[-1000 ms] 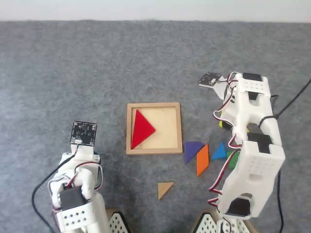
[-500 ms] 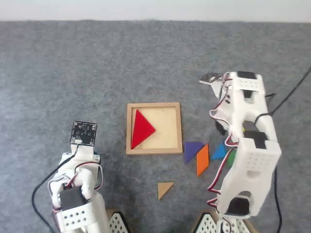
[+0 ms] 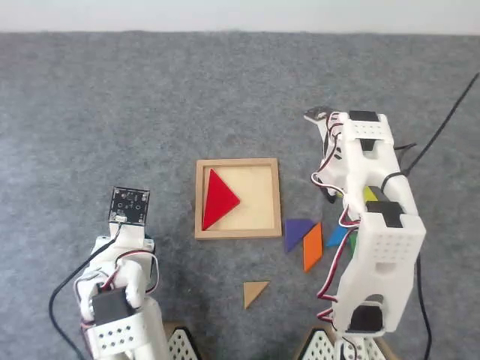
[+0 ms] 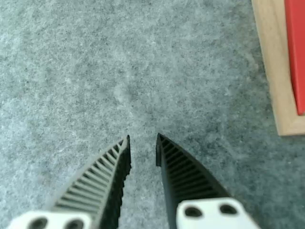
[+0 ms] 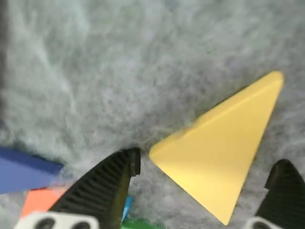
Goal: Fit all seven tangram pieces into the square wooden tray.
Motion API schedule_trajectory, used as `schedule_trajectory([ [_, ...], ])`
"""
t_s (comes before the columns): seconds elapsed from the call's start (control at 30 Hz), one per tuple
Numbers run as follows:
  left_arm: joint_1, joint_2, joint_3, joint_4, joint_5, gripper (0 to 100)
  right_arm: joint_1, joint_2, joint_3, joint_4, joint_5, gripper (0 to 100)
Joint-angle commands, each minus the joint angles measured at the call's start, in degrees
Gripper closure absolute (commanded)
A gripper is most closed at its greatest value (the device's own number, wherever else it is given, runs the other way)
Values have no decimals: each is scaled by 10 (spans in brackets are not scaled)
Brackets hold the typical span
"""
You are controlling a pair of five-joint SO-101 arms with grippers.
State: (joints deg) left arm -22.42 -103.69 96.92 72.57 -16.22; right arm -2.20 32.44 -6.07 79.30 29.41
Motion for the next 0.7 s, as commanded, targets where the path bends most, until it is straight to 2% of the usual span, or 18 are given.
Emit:
schedule_trajectory([
  [0.0,2,-6,-5,4,4,913,7,-3,-13,-18,-17,593],
  [0.3,2,-6,-5,4,4,913,7,-3,-11,-26,-18,595],
  [0.53,2,-6,-5,4,4,913,8,-2,-11,-23,-18,752],
  [0.67,2,-6,-5,4,4,913,8,-2,-11,-23,-18,768],
])
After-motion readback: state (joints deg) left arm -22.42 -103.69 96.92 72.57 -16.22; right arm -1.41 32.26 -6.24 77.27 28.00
